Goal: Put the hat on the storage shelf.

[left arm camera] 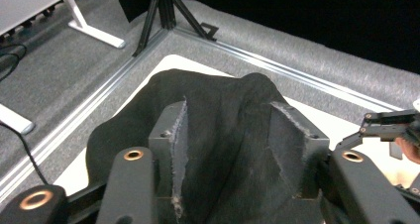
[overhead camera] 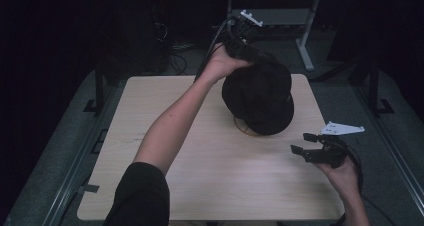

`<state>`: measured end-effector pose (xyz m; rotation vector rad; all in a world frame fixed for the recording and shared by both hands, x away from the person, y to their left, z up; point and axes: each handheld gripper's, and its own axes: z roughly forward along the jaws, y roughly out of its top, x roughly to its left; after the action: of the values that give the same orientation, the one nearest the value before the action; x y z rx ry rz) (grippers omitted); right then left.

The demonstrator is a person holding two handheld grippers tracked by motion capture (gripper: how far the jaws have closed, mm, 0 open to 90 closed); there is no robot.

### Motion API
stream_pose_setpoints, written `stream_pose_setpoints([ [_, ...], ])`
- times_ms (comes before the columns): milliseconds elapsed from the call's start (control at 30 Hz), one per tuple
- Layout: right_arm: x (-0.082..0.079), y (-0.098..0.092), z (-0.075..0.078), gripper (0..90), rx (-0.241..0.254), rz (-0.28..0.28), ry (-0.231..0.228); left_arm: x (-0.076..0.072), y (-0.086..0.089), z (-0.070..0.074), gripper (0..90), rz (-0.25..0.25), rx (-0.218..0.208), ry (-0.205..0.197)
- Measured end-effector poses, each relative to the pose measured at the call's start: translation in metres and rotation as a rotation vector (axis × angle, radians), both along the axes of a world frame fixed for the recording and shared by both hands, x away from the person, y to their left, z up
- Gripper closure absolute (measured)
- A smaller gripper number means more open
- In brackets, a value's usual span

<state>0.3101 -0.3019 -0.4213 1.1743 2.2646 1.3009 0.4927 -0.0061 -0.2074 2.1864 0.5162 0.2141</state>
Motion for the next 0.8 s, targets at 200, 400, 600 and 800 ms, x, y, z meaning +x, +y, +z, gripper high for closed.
stream_pose_setpoints([
  [200,0.0,0.003,0.0,23.8,-0.003,0.001,0.002,-0.008,0.019,0.004,45.1,0.019,-0.02,-0.018],
  [400,0.0,0.004,0.001,23.3,-0.008,-0.015,0.002,-0.017,0.034,0.005,43.1,0.021,-0.041,-0.015],
  [600,0.0,0.006,0.001,22.9,-0.012,-0.021,-0.001,-0.027,0.05,-0.004,42.4,0.025,-0.067,-0.01],
  [800,0.001,0.009,0.0,23.0,-0.018,-0.018,0.005,-0.037,0.062,-0.009,42.9,0.026,-0.08,-0.007],
])
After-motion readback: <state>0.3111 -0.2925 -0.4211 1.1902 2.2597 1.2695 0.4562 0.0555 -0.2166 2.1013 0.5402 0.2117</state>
